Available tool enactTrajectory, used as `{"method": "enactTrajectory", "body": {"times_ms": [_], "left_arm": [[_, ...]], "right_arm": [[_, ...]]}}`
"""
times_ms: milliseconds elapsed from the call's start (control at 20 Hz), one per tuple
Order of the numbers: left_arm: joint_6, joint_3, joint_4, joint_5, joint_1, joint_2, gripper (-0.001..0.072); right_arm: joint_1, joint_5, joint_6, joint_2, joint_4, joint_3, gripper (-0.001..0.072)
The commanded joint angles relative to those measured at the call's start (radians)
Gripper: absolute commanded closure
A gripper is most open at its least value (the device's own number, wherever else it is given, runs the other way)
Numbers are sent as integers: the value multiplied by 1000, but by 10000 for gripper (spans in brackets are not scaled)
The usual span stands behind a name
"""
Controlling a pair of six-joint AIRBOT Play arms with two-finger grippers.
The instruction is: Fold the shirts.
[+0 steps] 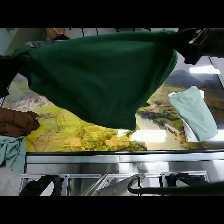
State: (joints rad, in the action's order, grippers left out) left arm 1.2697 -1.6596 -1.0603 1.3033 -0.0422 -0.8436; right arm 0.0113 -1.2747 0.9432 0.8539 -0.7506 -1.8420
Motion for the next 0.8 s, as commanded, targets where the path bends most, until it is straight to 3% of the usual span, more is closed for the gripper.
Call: {"method": "enactTrajectory", "body": {"times_ms": [0, 300, 500, 550, 600, 650, 700, 750], "left_arm": [[16, 112, -66, 7, -18, -60, 693], [6, 437, -84, -141, -40, -402, 692], [7, 397, -61, -219, 4, -645, 683], [7, 355, -63, -188, 13, -693, 526], [9, 312, -62, -148, 23, -731, 115], [31, 271, -63, -111, 29, -758, 8], [49, 232, -62, -69, 40, -777, 8], [72, 194, -61, -23, 47, -787, 8]], "right_arm": [[3, -31, 55, 130, -58, -9, 694], [51, -84, 129, 552, -50, 56, 693], [68, -19, 150, 777, -51, 60, 693], [66, 8, 150, 805, -51, 60, 694], [63, 27, 149, 818, -52, 60, 693], [59, 43, 148, 820, -55, 59, 682], [51, 45, 144, 817, -54, 55, 587], [40, 37, 142, 808, -55, 47, 405]]}}
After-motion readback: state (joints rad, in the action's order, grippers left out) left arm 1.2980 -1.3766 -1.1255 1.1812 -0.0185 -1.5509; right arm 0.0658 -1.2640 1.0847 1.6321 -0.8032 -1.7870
